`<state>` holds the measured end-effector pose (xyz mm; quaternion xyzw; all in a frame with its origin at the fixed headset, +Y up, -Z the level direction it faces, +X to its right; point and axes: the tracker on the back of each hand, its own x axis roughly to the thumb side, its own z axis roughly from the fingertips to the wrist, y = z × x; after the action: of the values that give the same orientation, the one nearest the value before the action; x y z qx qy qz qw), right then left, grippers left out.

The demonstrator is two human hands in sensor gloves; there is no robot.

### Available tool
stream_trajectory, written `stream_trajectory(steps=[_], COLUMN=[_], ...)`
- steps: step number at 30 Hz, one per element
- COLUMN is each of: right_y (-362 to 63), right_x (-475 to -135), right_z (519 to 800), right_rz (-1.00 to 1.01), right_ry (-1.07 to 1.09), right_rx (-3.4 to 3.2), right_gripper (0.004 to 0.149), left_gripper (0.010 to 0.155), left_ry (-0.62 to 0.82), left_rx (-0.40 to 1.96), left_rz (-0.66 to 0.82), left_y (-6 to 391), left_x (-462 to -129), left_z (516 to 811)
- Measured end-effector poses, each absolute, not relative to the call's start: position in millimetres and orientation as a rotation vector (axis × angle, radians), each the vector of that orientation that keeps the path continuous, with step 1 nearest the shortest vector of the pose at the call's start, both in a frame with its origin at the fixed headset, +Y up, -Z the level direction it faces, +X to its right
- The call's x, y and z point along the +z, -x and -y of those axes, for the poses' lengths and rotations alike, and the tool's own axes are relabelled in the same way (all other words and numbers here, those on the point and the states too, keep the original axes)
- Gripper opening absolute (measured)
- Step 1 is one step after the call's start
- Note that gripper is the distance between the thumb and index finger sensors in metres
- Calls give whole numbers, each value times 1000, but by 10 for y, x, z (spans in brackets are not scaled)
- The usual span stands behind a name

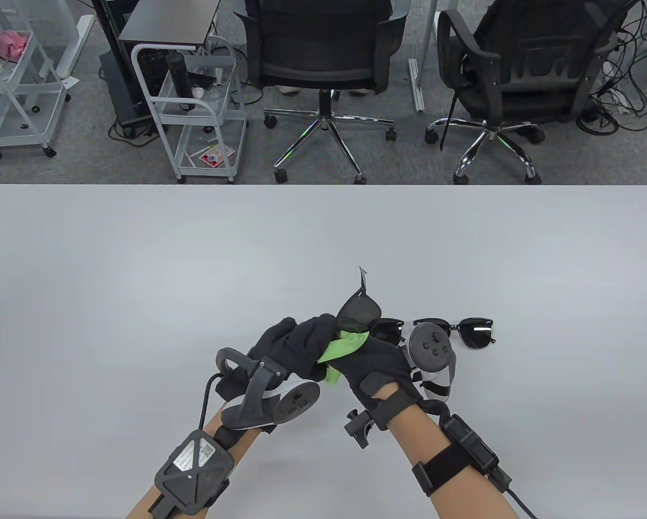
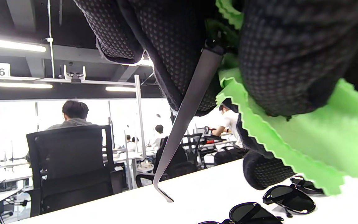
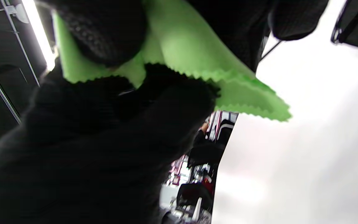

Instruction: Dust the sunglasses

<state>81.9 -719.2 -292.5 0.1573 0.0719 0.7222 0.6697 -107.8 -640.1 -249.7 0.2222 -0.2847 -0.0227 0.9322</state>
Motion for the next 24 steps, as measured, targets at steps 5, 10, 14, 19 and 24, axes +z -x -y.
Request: stream_trajectory(steps=[5,10,14,19,24], right_y=[-811,-786,-811,-825,-792], right_x=[-2934,-2892,-2883,-2900,-2887], right_z=[7221,7177,7167,7206,7153], right_rz=[-254,-118,-94,-244,-117], right_ry=[-393,-311,-339,-411,-343], right_rx=[1620,1694,1649,1591,1743], right_gripper=[43,39,42,44,40], left_gripper=[95,95,96,96,97], left_ry=[-460,-465,-450,-465,-500], left_rx=[-79,-62,-24,-75,-137], left_rz=[597,601,595,604,604], left_y=[1082,1067,1075,1093,1001], left_x=[-2472,-2474,-2479,-2460,-2418], left_z=[6421,6411,6382,6398,6454])
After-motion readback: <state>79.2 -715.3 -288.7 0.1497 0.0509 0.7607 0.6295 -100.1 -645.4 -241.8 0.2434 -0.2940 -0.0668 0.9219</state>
